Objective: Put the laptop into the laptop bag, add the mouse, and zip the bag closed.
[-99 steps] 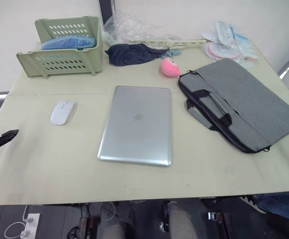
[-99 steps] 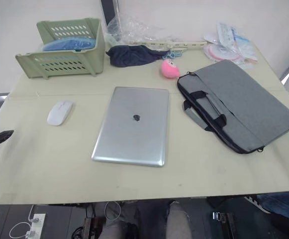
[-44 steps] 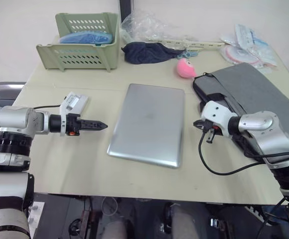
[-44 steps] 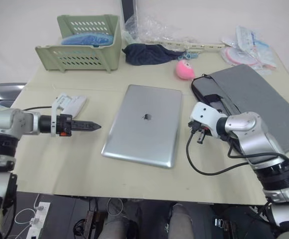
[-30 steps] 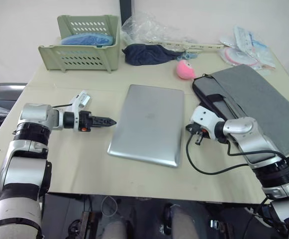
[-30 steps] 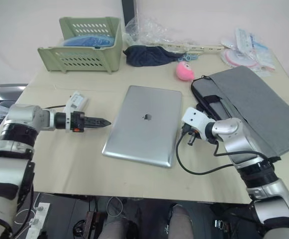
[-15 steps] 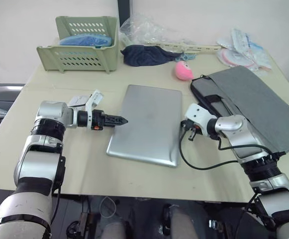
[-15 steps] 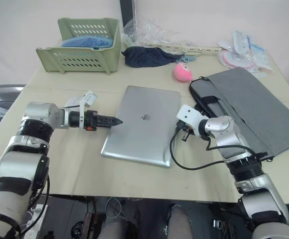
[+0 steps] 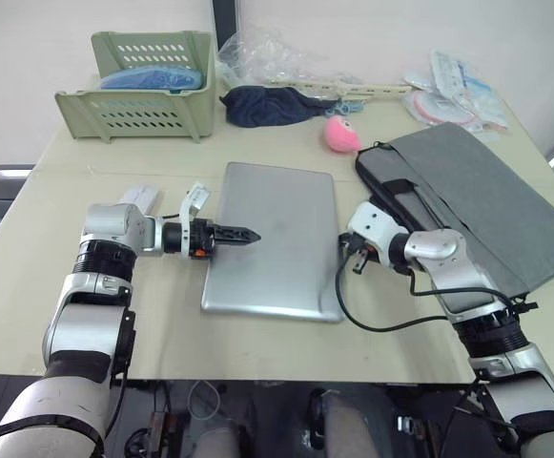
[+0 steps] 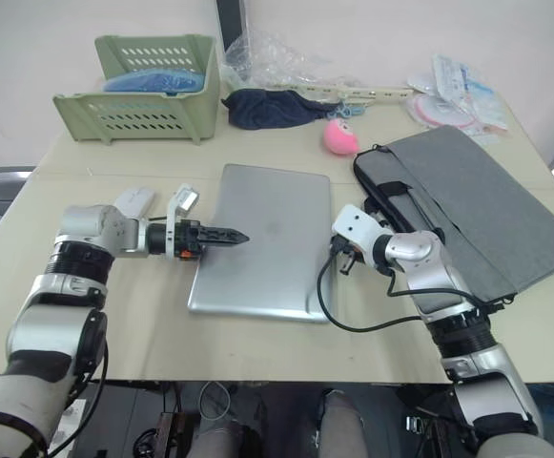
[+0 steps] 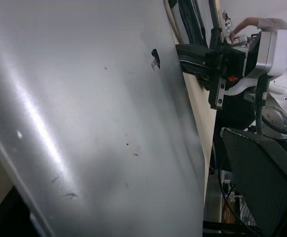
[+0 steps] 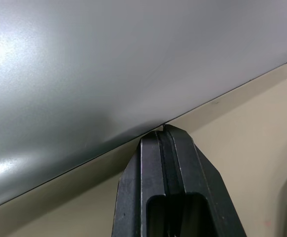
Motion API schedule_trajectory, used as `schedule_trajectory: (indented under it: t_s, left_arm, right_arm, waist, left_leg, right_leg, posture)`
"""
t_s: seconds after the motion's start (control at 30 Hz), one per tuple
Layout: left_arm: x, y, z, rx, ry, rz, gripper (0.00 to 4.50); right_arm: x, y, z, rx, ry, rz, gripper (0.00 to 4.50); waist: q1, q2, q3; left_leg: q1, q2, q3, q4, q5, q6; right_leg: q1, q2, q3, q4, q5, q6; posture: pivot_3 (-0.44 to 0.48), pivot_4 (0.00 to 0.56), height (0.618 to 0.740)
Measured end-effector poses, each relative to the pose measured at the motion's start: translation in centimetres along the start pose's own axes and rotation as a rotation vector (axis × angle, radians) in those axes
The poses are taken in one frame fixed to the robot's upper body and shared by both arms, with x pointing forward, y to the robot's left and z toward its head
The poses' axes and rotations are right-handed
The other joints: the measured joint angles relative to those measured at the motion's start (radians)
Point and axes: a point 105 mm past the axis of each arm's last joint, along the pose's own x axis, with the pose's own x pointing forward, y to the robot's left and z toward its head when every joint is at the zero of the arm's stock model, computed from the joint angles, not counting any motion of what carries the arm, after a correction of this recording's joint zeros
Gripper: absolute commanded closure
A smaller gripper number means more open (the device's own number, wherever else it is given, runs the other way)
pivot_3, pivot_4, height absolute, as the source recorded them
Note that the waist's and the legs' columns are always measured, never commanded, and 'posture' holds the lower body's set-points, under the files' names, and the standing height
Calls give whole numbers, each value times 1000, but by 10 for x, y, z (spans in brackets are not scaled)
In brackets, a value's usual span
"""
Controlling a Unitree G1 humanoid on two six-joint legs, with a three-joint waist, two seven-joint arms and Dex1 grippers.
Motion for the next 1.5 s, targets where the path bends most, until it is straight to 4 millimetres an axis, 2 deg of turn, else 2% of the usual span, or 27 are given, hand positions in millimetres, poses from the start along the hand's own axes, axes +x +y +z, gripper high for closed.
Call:
schedule_trajectory:
  t_s: [0.13,0.27,0.3,0.33,0.4,0.43,0.47,0.53,0.6,0.67,0.83,0.97,1.03,1.1,1.13,1.17,1.23,1.33,1.43,1.5]
  left_arm:
    - [-10,2,0,-44,-23,11,0]
    - [-20,-1,-11,-130,-13,-7,0]
    - [-21,-1,-11,-136,-20,-7,419]
    - [-21,-1,-11,-139,-26,-8,525]
    - [-21,0,-11,-143,-41,8,1275]
    - [-21,1,-11,-144,-45,11,1472]
    - [-20,2,-13,-152,-51,15,2044]
    - [-20,4,-14,-159,-63,23,2620]
    - [-17,3,-15,-164,-68,19,3475]
    - [-19,-4,-11,-172,-98,-40,4115]
    - [-21,-6,-14,-196,-105,-43,4181]
    - [-25,-7,-20,-236,-112,-57,4181]
    - [-28,-10,-24,-231,-117,-69,4181]
    - [-31,-11,-33,-213,-129,-87,4181]
    - [-33,-13,-39,-204,-138,-100,4181]
    - [-35,-14,-45,-203,-142,-113,4181]
    - [-35,-20,-59,-181,-153,-139,4181]
    - [-31,-29,-76,-157,-175,-171,4181]
    - [-31,-41,-88,-114,-217,-179,4181]
    - [-32,-46,-94,-95,-254,-175,4181]
  right_arm:
    - [-1,0,-1,-2,3,-1,4445]
    - [-5,0,-4,-4,7,-5,4445]
    - [-5,0,-4,-4,8,-5,4500]
    - [-5,1,-4,-4,7,-5,4500]
    - [-5,1,-4,-3,6,-4,4500]
    - [-4,1,-4,-3,6,-4,4500]
    - [-4,1,-4,-3,6,-4,4500]
    - [-4,1,-4,-3,6,-4,4500]
    - [-4,1,-4,-3,6,-4,4500]
    - [-5,0,-5,-2,9,-6,4500]
    - [-8,1,-6,19,-6,-7,4500]
    - [-16,3,-10,113,-43,0,4500]
    - [-26,-1,-13,174,-57,-19,4500]
    - [-46,-16,-15,219,-68,-75,4500]
    - [-59,-24,-14,231,-78,-112,3854]
    - [-70,-32,-13,236,-85,-144,3600]
    - [-92,-44,-11,233,-93,-201,2493]
    - [-106,-47,-12,235,-94,-232,1369]
    - [-116,-50,-20,243,-62,-259,22]
    - [-123,-56,-25,223,-32,-283,22]
  waist:
    - [2,0,0]
    - [3,0,0]
    - [4,0,0]
    - [4,0,0]
    - [4,0,0]
    - [4,0,0]
    - [4,0,0]
    - [4,0,0]
    - [4,0,0]
    - [4,-1,-1]
    - [5,-1,-1]
    - [5,-1,0]
    - [6,1,1]
    - [9,5,3]
    - [11,6,4]
    - [14,6,4]
    - [21,6,4]
    - [38,6,4]
    - [53,6,4]
    - [61,6,4]
  left_leg:
    - [0,0,-1,0,0,0]
    - [-1,0,-3,-1,0,0]
    - [-1,0,-3,0,0,0]
    - [-1,0,-3,0,0,0]
    - [-1,0,-4,-1,0,0]
    - [-1,0,-4,-1,0,0]
    - [-1,0,-4,0,0,0]
    - [-1,0,-4,0,0,0]
    - [-1,0,-4,0,0,0]
    - [-1,0,-4,0,0,0]
    - [0,0,-6,-1,0,0]
    - [-2,-1,-8,-1,0,0]
    - [-3,-1,-9,-1,0,0]
    - [-4,-1,-10,-1,0,0]
    - [-5,-1,-11,-1,0,0]
    - [-5,-1,-13,-1,0,0]
    - [-5,-1,-14,-1,0,0]
    - [-6,-1,-14,1,0,0]
    - [-6,-2,-14,2,0,0]
    - [-6,-2,-14,2,0,0]
  right_leg:
    - [0,0,0,0,0,0]
    - [0,0,-1,0,0,0]
    - [0,0,-1,0,0,0]
    - [0,0,-1,0,0,0]
    - [0,0,-1,0,0,0]
    - [0,0,-1,0,0,0]
    - [0,0,-1,0,0,0]
    - [0,0,-1,0,0,0]
    - [0,0,-1,0,0,0]
    - [1,0,-1,0,0,0]
    - [1,0,-1,0,0,0]
    - [1,0,-2,0,0,0]
    - [1,0,-2,0,0,0]
    - [0,0,-2,-1,0,0]
    - [0,0,-2,-1,0,0]
    - [0,0,-2,0,0,0]
    - [0,0,-1,0,0,0]
    - [0,0,0,-2,0,0]
    - [0,0,3,-4,0,0]
    - [0,0,4,-4,0,0]
  posture:
    - [0,150,740]
    - [0,150,740]
    - [0,150,740]
    - [0,150,740]
    - [0,150,740]
    - [0,150,740]
    - [0,150,740]
    - [0,150,740]
    - [0,150,740]
    - [0,150,740]
    - [0,150,740]
    - [0,150,740]
    - [0,150,740]
    - [0,150,740]
    - [0,150,740]
    - [0,150,740]
    - [0,150,740]
    - [0,150,740]
    - [0,150,740]
    - [0,150,740]
